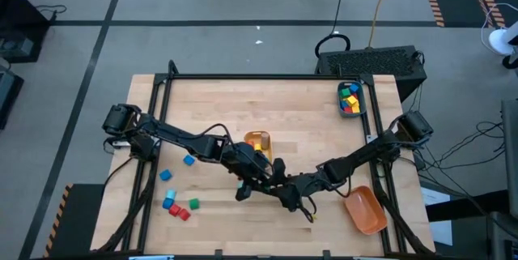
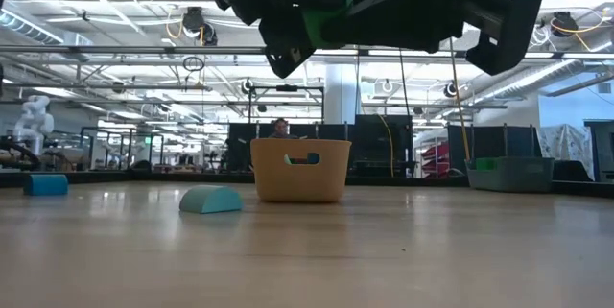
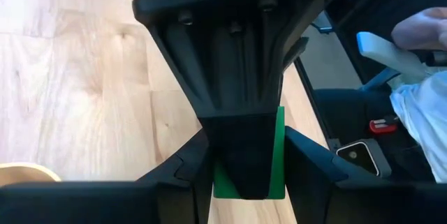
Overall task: Sort blocks by size
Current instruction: Put the green half-circle block into the orange bin
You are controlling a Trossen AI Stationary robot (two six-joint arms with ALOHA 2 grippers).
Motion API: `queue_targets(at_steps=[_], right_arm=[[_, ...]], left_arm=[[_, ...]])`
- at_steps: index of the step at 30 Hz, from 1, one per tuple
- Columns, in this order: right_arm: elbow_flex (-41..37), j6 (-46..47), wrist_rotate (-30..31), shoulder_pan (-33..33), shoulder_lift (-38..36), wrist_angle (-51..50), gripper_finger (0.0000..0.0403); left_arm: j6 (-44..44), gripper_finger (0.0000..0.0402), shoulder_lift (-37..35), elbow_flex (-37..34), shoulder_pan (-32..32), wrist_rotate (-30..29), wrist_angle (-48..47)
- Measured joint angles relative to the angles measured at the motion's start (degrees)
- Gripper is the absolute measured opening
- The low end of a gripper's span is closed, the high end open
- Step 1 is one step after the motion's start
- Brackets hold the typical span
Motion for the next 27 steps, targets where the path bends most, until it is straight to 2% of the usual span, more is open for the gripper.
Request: queue_targets(at_steps=[3, 9, 13, 17, 21, 27], right_arm=[[0.03, -1.43, -0.21, 0.01, 0.0, -0.09, 0.0079], [0.05, -0.41, -0.01, 0.0, -0.02, -0.7, 0.0074], [0.04, 8.45, 0.44, 0.07, -1.59, -5.65, 0.0073], [-0.06, 20.57, 1.57, 0.54, -5.72, -16.35, 0.0074], [-0.08, 31.7, 1.64, 2.47, -11.24, -27.5, 0.0075], [-0.07, 46.8, 1.43, 7.49, -19.34, -44.24, 0.0076]], left_arm=[[-0.17, 0.0136, 0.0, 0.0, 0.0, 0.59, -0.02], [0.14, 0.0167, 0.0, 0.0, 0.0, 0.11, -0.24], [-0.05, 0.0183, 0.0, 0.0, 0.23, 1.03, -1.22], [-2.92, 0.0186, -0.02, 0.02, 0.33, 0.72, -5.66], [-4.52, 0.0187, -0.02, 0.02, -0.8, -3.33, -10.66], [-4.57, 0.0189, -0.02, 0.02, -5.95, -15.99, -18.15]])
